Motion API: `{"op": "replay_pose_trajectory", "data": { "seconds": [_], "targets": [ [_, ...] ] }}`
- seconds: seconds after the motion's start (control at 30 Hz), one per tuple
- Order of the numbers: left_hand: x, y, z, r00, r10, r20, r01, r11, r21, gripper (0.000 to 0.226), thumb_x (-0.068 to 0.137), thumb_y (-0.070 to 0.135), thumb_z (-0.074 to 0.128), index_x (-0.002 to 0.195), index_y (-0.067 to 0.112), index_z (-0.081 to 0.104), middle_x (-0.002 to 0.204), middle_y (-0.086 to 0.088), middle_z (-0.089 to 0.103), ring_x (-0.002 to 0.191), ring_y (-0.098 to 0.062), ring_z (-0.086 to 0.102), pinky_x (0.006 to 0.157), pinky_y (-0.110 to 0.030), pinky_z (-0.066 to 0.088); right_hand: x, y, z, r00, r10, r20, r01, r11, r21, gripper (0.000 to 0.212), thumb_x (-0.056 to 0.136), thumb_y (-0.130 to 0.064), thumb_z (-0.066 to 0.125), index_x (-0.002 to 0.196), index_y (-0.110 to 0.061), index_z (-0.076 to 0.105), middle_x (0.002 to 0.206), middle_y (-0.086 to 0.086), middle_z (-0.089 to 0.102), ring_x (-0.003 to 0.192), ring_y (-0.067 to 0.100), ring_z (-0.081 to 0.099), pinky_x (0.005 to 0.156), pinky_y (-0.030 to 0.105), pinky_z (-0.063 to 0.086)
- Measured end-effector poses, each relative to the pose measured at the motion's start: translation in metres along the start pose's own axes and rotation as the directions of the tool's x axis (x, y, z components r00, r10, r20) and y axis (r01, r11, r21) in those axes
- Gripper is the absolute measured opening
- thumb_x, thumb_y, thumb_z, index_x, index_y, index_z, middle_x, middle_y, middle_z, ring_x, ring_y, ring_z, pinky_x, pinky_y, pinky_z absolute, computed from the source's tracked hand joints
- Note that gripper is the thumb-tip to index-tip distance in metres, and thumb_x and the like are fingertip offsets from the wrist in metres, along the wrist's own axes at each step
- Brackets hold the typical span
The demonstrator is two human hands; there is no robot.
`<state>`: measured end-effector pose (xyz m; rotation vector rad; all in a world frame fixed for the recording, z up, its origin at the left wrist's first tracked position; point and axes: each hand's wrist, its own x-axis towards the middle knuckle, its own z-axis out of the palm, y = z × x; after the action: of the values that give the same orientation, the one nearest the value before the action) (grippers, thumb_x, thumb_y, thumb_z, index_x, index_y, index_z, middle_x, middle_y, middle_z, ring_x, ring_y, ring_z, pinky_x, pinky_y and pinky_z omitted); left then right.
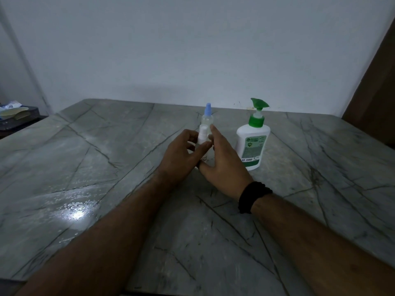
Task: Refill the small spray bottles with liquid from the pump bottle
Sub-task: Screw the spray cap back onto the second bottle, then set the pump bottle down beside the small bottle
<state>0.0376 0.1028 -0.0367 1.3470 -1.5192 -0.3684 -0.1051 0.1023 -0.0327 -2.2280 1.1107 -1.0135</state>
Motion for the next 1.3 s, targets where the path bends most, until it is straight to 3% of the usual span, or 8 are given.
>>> {"op": "replay_pose_trajectory", "data": {
  "seconds": [0.23, 0.4, 0.53, 0.67, 0.77, 0.97, 1.1, 1.3],
  "targets": [
    [0.001, 0.0, 0.0, 1.0, 0.011, 0.01, -0.011, 0.999, 0.038, 0.034, 0.086, 0.046, 0.065, 0.109, 0.023, 0.056, 0.107, 0.01, 0.063, 0.088, -0.003, 0.06, 0.07, -0.02, 0.048, -0.034, -0.006, -0.033, 0.993, -0.076, -0.095, 0.058, 0.982, -0.179, 0.07, 0.089, -0.031, 0.07, 0.149, -0.028, 0.033, 0.145, -0.003, 0.045, 0.13, 0.015, 0.045, 0.106, 0.032, 0.041],
    [0.002, 0.0, -0.001, 1.0, -0.017, 0.006, 0.016, 0.998, 0.067, 0.032, 0.085, 0.049, 0.065, 0.106, 0.029, 0.053, 0.102, 0.014, 0.06, 0.085, 0.001, 0.059, 0.065, -0.014, 0.041, -0.046, 0.023, -0.06, 0.928, -0.145, -0.343, 0.046, 0.959, -0.281, 0.049, 0.077, -0.025, 0.078, 0.116, -0.015, 0.05, 0.111, 0.001, 0.051, 0.102, 0.021, 0.051, 0.078, 0.018, 0.039],
    [0.003, -0.001, -0.001, 0.999, -0.028, -0.023, 0.029, 0.997, 0.074, 0.03, 0.084, 0.051, 0.065, 0.104, 0.033, 0.052, 0.099, 0.018, 0.059, 0.083, 0.003, 0.059, 0.063, -0.011, 0.039, -0.037, 0.05, -0.074, 0.867, -0.012, -0.498, -0.09, 0.979, -0.18, 0.071, 0.073, -0.024, 0.085, 0.129, -0.011, 0.044, 0.125, 0.009, 0.044, 0.112, 0.027, 0.047, 0.091, 0.041, 0.048],
    [0.004, -0.002, 0.0, 0.999, -0.031, -0.023, 0.032, 0.997, 0.073, 0.03, 0.084, 0.051, 0.065, 0.105, 0.033, 0.052, 0.102, 0.016, 0.06, 0.086, 0.001, 0.059, 0.064, -0.014, 0.04, -0.018, 0.071, -0.083, 0.935, 0.211, -0.285, -0.199, 0.977, 0.073, 0.095, 0.076, -0.025, 0.086, 0.15, -0.02, 0.026, 0.139, 0.0, 0.042, 0.123, 0.019, 0.045, 0.105, 0.038, 0.041],
    [0.004, -0.003, 0.0, 0.999, -0.038, -0.018, 0.039, 0.997, 0.067, 0.03, 0.085, 0.05, 0.065, 0.105, 0.032, 0.052, 0.104, 0.014, 0.06, 0.087, 0.0, 0.059, 0.066, -0.015, 0.041, -0.009, 0.081, -0.079, 0.959, 0.258, -0.118, -0.24, 0.959, 0.15, 0.088, 0.077, -0.03, 0.084, 0.148, -0.021, 0.033, 0.136, -0.005, 0.052, 0.123, 0.016, 0.052, 0.107, 0.037, 0.043],
    [0.005, -0.002, -0.001, 0.999, -0.035, -0.009, 0.036, 0.995, 0.09, 0.03, 0.085, 0.05, 0.064, 0.104, 0.033, 0.049, 0.104, 0.015, 0.057, 0.086, -0.002, 0.058, 0.066, -0.016, 0.042, -0.004, 0.079, -0.061, 0.918, 0.245, -0.313, -0.206, 0.967, 0.151, 0.064, 0.069, -0.038, 0.089, 0.111, -0.026, 0.042, 0.102, -0.018, 0.058, 0.094, 0.003, 0.061, 0.07, 0.019, 0.047],
    [0.006, -0.002, 0.0, 0.999, -0.044, -0.003, 0.044, 0.995, 0.09, 0.032, 0.085, 0.05, 0.063, 0.107, 0.031, 0.05, 0.106, 0.012, 0.057, 0.089, -0.005, 0.058, 0.067, -0.017, 0.042, -0.005, 0.075, -0.049, 0.883, 0.237, -0.406, -0.217, 0.972, 0.096, 0.073, 0.064, -0.045, 0.09, 0.111, -0.028, 0.036, 0.111, -0.004, 0.056, 0.098, 0.016, 0.059, 0.082, 0.035, 0.052],
    [0.006, -0.002, 0.0, 0.999, -0.046, 0.002, 0.046, 0.995, 0.089, 0.034, 0.086, 0.048, 0.063, 0.11, 0.028, 0.051, 0.108, 0.011, 0.057, 0.092, -0.009, 0.06, 0.07, -0.019, 0.045, -0.011, 0.076, -0.051, 0.922, 0.225, -0.315, -0.193, 0.972, 0.131, 0.087, 0.073, -0.041, 0.084, 0.141, -0.025, 0.032, 0.133, -0.001, 0.051, 0.113, 0.017, 0.055, 0.093, 0.033, 0.049]
  ]
}}
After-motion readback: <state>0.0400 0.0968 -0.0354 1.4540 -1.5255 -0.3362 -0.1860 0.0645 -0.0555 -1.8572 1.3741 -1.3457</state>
